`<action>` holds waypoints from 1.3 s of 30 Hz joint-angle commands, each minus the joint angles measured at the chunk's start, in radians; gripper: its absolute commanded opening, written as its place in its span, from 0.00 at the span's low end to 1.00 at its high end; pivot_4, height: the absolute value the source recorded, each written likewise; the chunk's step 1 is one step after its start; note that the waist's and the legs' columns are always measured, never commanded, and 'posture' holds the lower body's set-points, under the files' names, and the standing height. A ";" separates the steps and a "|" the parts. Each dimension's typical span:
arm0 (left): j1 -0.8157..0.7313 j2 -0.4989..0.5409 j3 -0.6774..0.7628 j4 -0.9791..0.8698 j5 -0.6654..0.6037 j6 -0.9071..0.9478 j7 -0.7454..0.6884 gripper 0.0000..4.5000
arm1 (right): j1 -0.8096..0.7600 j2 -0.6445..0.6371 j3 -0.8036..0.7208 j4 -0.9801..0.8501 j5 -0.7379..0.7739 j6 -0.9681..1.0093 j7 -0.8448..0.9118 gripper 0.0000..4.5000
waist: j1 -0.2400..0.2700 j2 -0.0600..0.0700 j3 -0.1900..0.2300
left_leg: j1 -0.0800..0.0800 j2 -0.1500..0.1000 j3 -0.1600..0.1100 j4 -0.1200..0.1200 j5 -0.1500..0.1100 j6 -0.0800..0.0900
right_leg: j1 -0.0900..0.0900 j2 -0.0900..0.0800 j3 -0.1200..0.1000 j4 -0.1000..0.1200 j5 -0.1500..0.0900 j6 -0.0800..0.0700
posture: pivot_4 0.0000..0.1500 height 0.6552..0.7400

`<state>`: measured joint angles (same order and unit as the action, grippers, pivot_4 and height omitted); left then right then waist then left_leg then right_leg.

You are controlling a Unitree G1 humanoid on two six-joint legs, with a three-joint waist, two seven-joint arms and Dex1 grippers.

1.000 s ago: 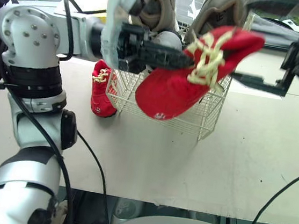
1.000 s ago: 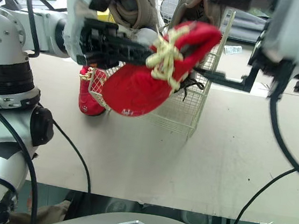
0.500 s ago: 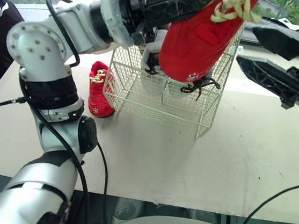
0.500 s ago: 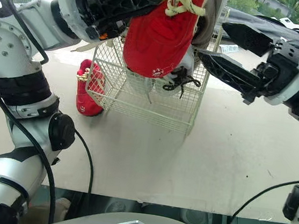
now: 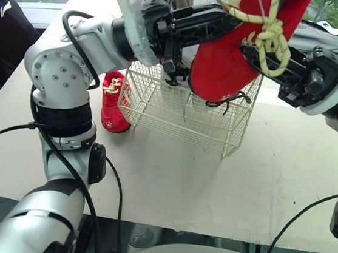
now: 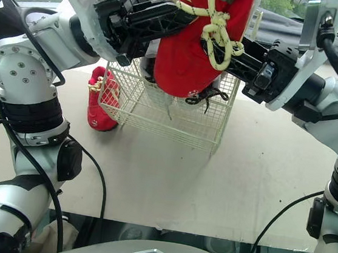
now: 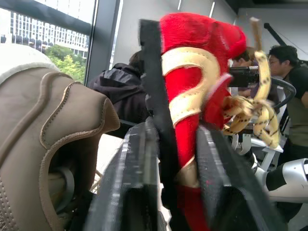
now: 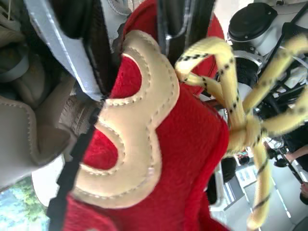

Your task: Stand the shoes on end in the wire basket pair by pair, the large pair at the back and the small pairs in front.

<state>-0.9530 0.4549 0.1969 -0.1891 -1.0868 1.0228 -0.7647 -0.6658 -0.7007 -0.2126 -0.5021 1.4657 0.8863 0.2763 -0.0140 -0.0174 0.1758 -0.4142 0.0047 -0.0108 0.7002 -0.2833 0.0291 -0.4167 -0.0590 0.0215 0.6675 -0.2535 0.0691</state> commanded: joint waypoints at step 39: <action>1.176 0.377 0.378 -0.597 0.018 -0.322 -0.155 1.00 | 0.584 0.108 0.340 0.022 -1.224 -0.729 0.237 0.09 | 0.012 -0.005 -0.005 | 0.017 0.002 0.001 -0.005 -0.002 0.003 | 0.016 0.000 0.001 -0.007 -0.001 -0.003 | 1.00 1.00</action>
<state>0.2354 0.8256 0.5773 -0.7637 -1.0618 0.7283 -0.9265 -0.0736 -0.6044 0.1444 -0.5853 0.2783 0.1566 0.5543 -0.0020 -0.0227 0.1712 -0.3939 0.0064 -0.0100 0.6938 -0.2859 0.0326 -0.3978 -0.0591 0.0223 0.6604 -0.2560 0.0642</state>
